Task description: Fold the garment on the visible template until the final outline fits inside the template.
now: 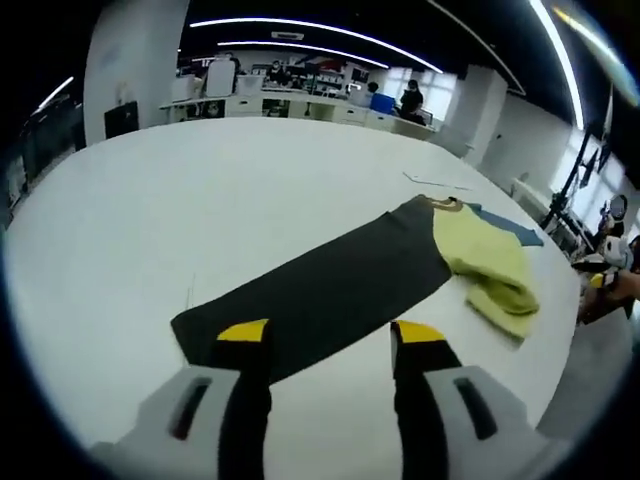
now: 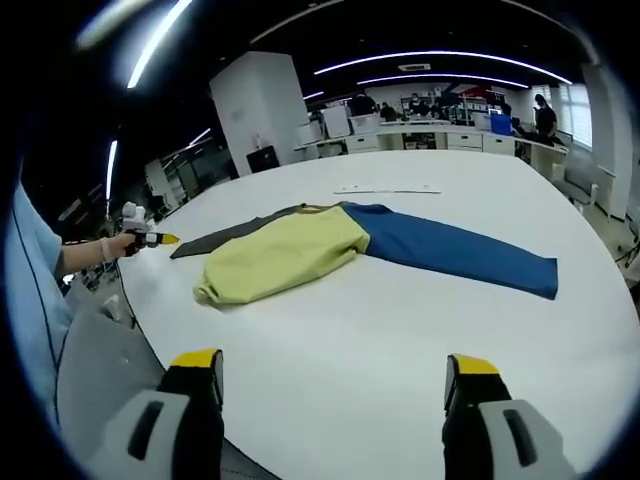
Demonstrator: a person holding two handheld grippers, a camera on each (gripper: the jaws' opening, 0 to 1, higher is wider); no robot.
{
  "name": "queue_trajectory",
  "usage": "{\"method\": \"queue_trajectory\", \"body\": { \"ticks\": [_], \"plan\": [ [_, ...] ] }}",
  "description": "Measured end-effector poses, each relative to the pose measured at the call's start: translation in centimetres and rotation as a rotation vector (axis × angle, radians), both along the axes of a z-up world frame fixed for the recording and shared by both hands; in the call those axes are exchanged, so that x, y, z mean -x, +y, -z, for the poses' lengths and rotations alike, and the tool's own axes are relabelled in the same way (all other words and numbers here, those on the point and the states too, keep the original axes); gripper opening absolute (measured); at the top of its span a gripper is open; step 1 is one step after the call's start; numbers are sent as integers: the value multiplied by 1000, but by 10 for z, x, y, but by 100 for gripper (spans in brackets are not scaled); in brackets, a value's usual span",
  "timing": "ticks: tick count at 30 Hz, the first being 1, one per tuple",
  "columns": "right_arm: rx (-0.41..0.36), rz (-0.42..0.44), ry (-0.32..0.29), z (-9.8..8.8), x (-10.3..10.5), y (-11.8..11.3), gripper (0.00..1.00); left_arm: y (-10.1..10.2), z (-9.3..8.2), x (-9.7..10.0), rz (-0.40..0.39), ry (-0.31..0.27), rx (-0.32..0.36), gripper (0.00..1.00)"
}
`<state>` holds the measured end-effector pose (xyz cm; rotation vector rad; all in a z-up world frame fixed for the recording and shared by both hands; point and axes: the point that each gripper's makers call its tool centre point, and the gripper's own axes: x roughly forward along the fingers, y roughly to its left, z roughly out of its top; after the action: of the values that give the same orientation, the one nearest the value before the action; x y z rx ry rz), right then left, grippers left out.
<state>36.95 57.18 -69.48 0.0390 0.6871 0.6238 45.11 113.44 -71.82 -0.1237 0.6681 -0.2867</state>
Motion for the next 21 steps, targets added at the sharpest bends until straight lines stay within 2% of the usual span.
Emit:
{"method": "queue_trajectory", "body": {
  "ticks": [4,8,12,17,21],
  "plan": [
    [7,-9,1,-1,5,-1,92,-21,0,-3,42,-4,18,43],
    [7,-7,-3,-4,8,-7,92,-52,1,-3,106,1,36,43],
    [0,7,-8,-6,11,-13,92,-81,6,3,209,46,66,48],
    [-3,15,-10,-5,15,-16,93,-124,-2,7,334,51,127,51],
    [-9,22,-4,-3,18,-18,93,-149,-5,8,388,69,167,50]
  ]
}}
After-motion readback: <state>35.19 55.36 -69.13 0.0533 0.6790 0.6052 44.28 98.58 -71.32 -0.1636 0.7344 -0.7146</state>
